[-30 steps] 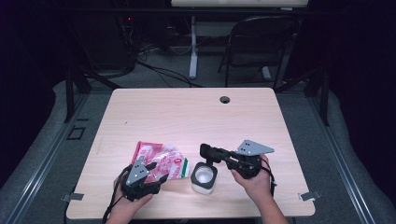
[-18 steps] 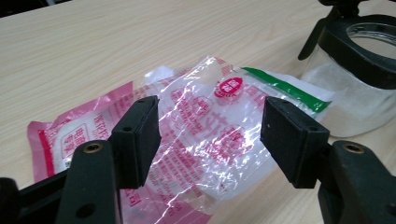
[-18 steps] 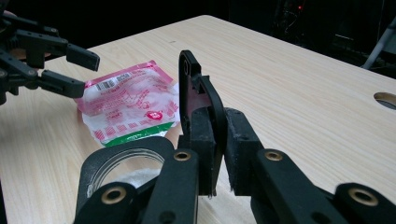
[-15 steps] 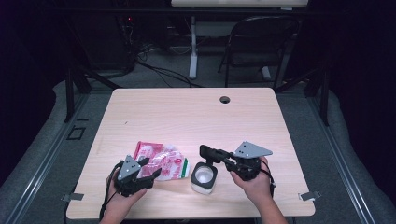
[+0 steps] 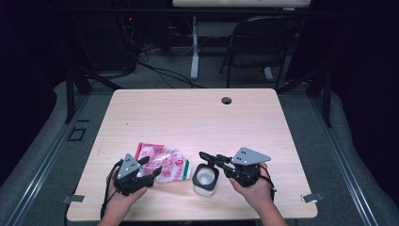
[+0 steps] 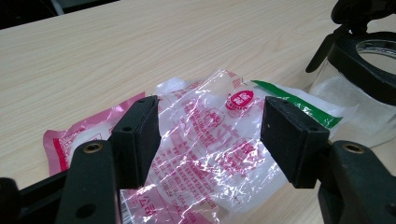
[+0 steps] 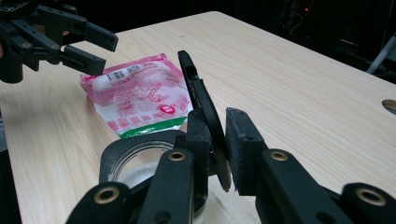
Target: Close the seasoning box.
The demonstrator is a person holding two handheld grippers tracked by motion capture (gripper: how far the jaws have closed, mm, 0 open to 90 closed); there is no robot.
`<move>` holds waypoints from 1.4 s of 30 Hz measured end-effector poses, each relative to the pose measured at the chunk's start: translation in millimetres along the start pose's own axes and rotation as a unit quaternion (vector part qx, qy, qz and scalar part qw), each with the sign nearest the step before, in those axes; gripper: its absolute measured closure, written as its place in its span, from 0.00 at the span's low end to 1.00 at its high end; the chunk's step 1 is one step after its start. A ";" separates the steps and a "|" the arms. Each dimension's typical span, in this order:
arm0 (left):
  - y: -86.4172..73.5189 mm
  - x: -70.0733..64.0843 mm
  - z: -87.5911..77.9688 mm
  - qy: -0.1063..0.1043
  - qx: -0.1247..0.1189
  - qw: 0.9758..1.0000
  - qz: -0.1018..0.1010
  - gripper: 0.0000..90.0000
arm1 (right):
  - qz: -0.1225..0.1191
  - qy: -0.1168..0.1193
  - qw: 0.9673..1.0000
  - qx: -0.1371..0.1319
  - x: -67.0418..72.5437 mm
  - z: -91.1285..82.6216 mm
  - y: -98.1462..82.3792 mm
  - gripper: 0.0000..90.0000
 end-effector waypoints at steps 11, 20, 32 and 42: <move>1.7 1.8 3.2 0.001 -0.005 1.000 -0.007 0.42 | -0.001 0.011 1.000 0.004 5.3 0.6 -2.9 0.85; 5.3 3.8 4.7 -0.001 -0.007 1.000 -0.006 0.42 | 0.002 0.023 1.000 0.006 13.6 3.1 -6.7 0.77; 6.0 4.2 7.4 0.000 -0.006 1.000 -0.005 0.42 | -0.012 0.027 1.000 0.012 20.3 3.9 -10.1 0.71; 5.0 4.8 7.7 0.001 -0.008 1.000 -0.007 0.42 | -0.016 0.034 0.999 0.016 20.9 4.2 -10.7 0.68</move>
Point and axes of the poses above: each handheld gripper's, and its own axes: z roughly forward along the jaws, y roughly out of its top, x roughly to its left, the point moved 1 cm from there along z, roughly forward along the jaws, and after that the axes turned 8 degrees about -x, right-handed, at the moved point
